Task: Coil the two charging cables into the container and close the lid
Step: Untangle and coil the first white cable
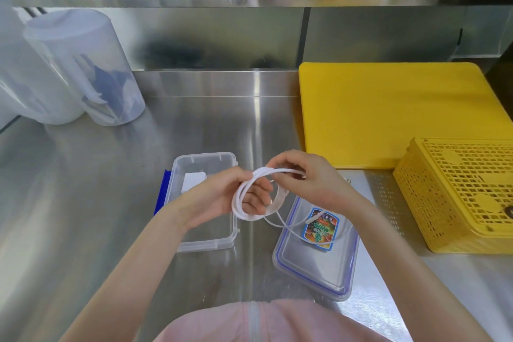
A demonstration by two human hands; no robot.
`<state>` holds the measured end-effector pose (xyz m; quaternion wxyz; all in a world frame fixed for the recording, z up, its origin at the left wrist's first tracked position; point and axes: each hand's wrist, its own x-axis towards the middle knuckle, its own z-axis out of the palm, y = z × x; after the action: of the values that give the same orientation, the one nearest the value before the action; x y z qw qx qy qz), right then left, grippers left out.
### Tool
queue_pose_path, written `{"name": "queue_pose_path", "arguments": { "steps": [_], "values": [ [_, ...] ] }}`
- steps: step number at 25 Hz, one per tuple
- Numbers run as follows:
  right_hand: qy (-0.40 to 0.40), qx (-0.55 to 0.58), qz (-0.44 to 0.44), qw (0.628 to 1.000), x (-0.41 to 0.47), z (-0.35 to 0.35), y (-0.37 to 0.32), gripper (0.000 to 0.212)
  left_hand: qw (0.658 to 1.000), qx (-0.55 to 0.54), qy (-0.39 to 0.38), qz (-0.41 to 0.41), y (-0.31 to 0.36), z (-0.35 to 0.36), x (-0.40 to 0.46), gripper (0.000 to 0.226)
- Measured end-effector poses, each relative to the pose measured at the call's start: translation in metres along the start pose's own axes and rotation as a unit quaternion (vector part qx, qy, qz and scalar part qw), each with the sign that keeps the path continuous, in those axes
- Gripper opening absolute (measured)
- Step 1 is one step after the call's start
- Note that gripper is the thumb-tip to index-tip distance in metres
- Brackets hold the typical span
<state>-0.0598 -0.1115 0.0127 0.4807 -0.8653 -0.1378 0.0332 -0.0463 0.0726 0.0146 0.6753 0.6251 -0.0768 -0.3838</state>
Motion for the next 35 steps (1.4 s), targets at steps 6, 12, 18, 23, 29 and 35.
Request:
{"name": "queue_pose_path", "arguments": {
  "steps": [6, 12, 18, 23, 29, 35],
  "values": [
    [-0.003, -0.006, 0.000, 1.000, 0.004, 0.003, 0.004, 0.012, 0.991, 0.103, 0.075, 0.028, 0.004, 0.003, 0.004, 0.042],
    [-0.003, 0.110, 0.022, 0.994, 0.000, -0.002, 0.016, 0.016, 0.984, -0.079, 0.132, 0.091, 0.003, -0.005, 0.003, 0.038],
    [0.024, -0.052, 0.158, 0.986, -0.001, 0.006, 0.045, 0.024, 0.967, -0.165, 0.157, 0.110, 0.014, -0.010, 0.001, 0.053],
    [0.088, -0.125, 0.212, 0.965, -0.008, 0.000, 0.063, 0.029, 0.959, -0.182, 0.178, 0.125, 0.016, -0.016, -0.003, 0.052],
    [0.124, 0.271, 0.199, 0.933, -0.005, -0.003, 0.049, 0.024, 0.962, -0.198, 0.149, 0.115, 0.008, -0.005, 0.004, 0.049],
    [0.004, 0.449, 0.221, 0.866, 0.007, 0.016, 0.009, 0.033, 0.974, -0.163, 0.126, 0.100, -0.002, 0.009, 0.013, 0.044]
  ]
}}
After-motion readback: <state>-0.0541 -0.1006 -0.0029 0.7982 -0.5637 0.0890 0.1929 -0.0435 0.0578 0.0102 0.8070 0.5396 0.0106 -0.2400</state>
